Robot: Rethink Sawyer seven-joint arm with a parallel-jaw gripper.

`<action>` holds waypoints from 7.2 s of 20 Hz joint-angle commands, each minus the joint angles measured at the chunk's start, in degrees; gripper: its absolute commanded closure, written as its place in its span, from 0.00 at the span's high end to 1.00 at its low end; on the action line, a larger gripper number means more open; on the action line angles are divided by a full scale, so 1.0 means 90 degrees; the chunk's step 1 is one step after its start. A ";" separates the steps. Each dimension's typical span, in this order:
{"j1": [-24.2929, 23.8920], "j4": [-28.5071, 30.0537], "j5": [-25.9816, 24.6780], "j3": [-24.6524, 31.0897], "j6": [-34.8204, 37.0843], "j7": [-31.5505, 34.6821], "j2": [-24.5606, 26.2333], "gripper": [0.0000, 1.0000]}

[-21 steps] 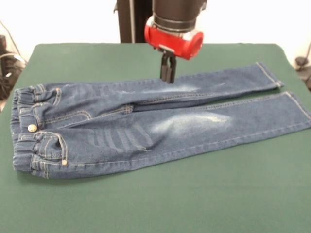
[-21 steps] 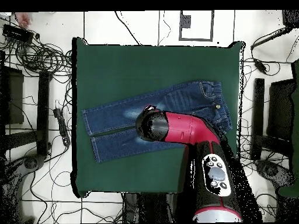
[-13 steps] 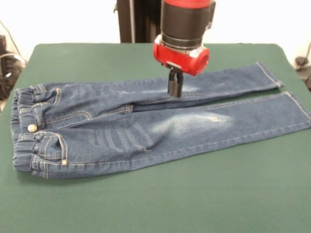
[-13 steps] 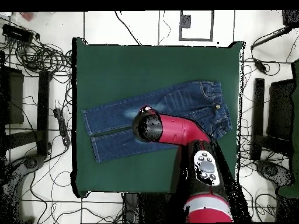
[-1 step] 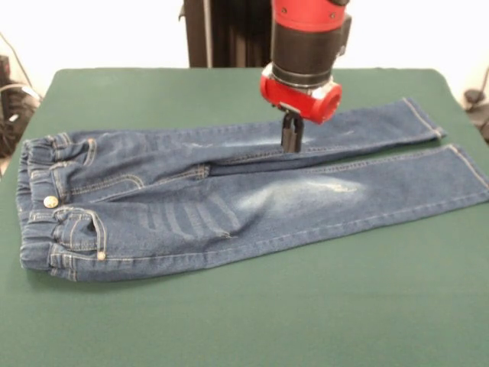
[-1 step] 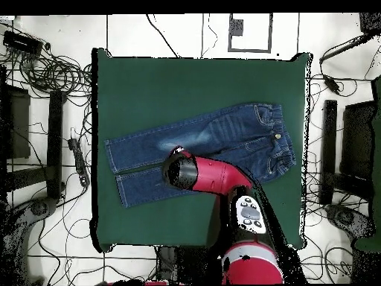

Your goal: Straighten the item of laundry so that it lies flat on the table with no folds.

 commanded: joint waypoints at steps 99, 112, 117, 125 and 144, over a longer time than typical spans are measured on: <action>0.0233 0.2079 0.1224 0.0276 -0.0914 0.0929 -0.0473 0.00; 0.1439 0.0497 0.1491 -0.0834 0.0544 0.1318 -0.0624 0.00; 0.1491 0.0142 0.1555 -0.0894 0.0849 0.1283 -0.0543 0.00; 0.1656 -0.0757 0.1612 -0.1025 0.1192 0.1294 -0.0065 0.00; 0.1396 -0.1276 0.1587 -0.0740 0.0783 0.0860 0.0681 0.00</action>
